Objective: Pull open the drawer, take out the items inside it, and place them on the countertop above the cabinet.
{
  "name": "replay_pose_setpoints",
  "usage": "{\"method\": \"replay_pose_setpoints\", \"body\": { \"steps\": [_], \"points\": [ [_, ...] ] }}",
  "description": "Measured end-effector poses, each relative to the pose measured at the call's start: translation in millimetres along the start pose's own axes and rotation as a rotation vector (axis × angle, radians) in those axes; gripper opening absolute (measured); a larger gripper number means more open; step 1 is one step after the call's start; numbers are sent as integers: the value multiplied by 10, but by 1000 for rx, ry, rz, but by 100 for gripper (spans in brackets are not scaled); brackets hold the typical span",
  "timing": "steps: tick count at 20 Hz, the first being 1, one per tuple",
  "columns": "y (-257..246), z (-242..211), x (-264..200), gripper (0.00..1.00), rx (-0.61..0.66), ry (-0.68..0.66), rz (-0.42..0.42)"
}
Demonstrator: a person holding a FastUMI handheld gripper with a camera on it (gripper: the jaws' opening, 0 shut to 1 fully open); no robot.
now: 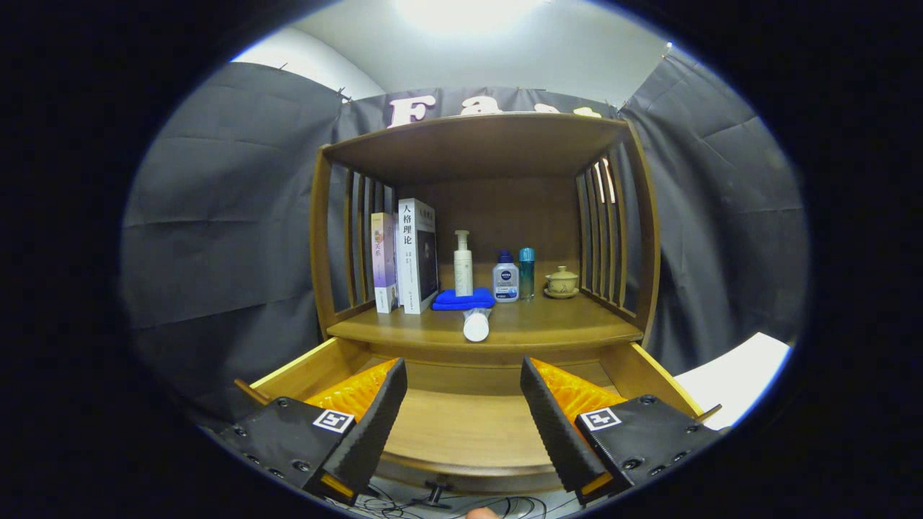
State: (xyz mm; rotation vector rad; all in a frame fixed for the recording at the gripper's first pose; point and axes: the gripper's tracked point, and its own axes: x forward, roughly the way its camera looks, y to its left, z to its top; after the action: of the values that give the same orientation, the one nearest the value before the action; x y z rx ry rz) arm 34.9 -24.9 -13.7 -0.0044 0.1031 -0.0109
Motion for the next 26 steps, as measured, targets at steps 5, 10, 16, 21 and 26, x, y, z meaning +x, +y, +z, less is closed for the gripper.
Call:
{"method": "replay_pose_setpoints", "body": {
  "steps": [5, 10, 16, 21, 26],
  "points": [
    [75, -398, -216, 98, -45, 6, -8],
    [77, -629, -326, 98, -27, -18, -43],
    [106, -722, -507, 99, -64, -65, -62],
    [176, -1148, -583, 99, -50, 29, -58],
    [94, -1265, -444, 97, -49, 73, -91]
  ]
}}
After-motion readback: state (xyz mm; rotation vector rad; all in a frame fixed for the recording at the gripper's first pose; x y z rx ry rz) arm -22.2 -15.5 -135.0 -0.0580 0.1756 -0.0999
